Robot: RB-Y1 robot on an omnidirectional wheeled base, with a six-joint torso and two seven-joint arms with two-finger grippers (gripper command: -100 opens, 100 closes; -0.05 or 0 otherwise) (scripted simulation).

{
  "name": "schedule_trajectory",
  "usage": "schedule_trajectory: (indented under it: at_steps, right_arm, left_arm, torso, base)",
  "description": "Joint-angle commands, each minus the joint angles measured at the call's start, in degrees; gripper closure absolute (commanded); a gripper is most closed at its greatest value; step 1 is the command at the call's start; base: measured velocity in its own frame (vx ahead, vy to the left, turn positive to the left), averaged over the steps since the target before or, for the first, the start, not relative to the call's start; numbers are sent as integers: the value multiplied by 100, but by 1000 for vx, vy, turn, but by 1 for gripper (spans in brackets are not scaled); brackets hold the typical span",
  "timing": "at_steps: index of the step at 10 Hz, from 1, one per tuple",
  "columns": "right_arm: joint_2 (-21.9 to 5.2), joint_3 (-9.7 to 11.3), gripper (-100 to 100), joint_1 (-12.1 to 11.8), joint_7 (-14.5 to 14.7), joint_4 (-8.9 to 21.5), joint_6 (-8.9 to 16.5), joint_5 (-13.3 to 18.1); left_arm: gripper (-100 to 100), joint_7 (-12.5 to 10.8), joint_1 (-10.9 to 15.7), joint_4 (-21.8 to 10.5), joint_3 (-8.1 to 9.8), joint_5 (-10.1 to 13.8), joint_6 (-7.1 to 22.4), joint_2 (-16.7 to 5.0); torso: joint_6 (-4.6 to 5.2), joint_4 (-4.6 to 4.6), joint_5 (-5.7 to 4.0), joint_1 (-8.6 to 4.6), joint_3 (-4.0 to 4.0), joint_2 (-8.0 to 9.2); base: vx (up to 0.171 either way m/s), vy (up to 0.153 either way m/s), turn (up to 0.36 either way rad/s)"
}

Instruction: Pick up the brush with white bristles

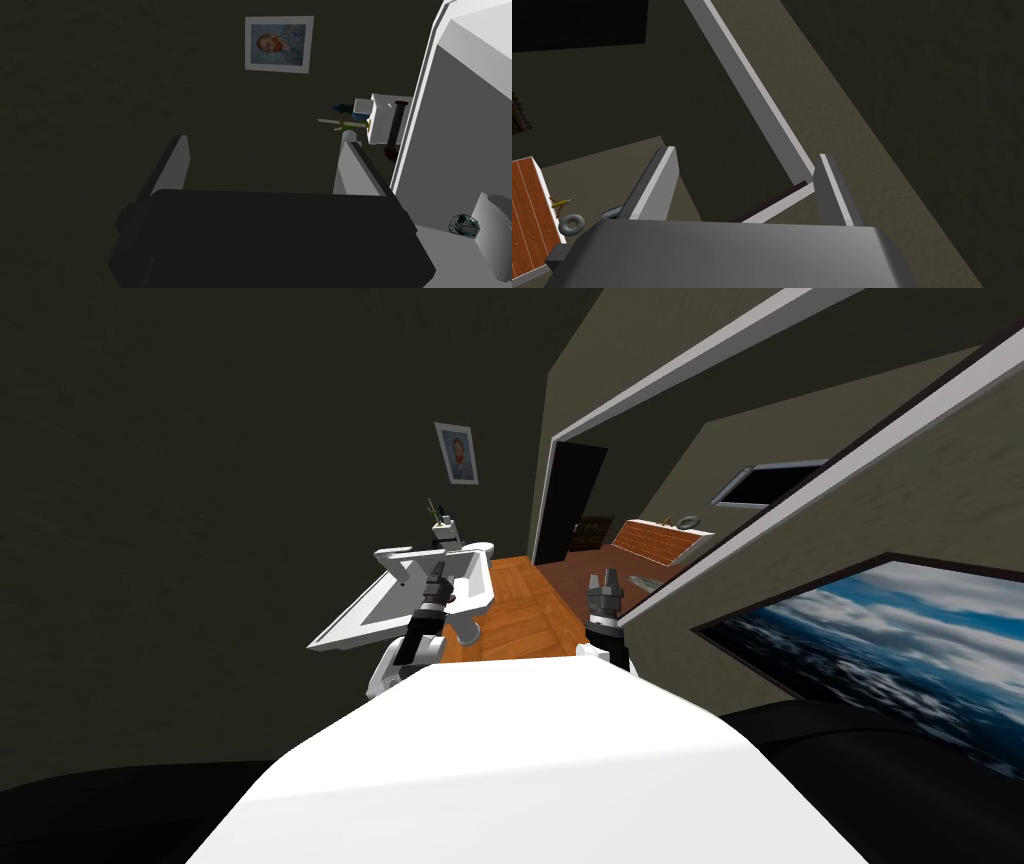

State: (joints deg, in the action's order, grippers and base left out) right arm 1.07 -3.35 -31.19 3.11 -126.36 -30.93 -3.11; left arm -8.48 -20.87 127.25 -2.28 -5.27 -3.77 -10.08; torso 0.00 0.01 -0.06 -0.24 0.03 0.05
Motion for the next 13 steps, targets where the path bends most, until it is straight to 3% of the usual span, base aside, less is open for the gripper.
schedule_trajectory:
  at_steps: [1,5,7,8,10,11,13]
  right_arm:
    - [0,0,0,0,0,0,0,0]
    - [0,0,0,0,0,0,0,0]
    - [0,0,0,0,0,0,0,0]
    - [-1,0,0,0,0,0,0,0]
    - [-1,0,0,0,0,0,0,0]
    - [-1,-1,0,0,0,0,0,0]
    - [-1,-1,0,0,0,0,0,0]
  left_arm:
    - [-100,-13,179,-171,-3,0,286,-68]
    - [-100,-53,471,-413,-12,10,1008,-230]
    - [-100,-53,471,-413,-12,10,1257,-230]
    - [-100,-74,634,-551,-20,12,1440,-316]
    - [-100,-74,634,-551,-20,12,1677,-316]
    - [-100,-95,809,-698,-30,12,1882,-399]
    - [-100,-95,809,-698,-30,12,2105,-399]
  torso:
    - [0,0,0,0,0,0]
    - [-1,0,2,8,0,1]
    - [0,0,2,11,0,-1]
    - [0,-1,3,18,-2,-3]
    - [0,-1,4,18,-2,-4]
    - [-1,-1,4,21,-3,-5]
    - [0,-1,5,21,-4,-7]
  base:
    - [-36,-70,52]
    - [-22,-52,40]
    - [-12,-27,13]
    - [-12,-21,58]
    - [-9,-17,12]
    - [-5,-11,60]
    - [-2,-9,11]
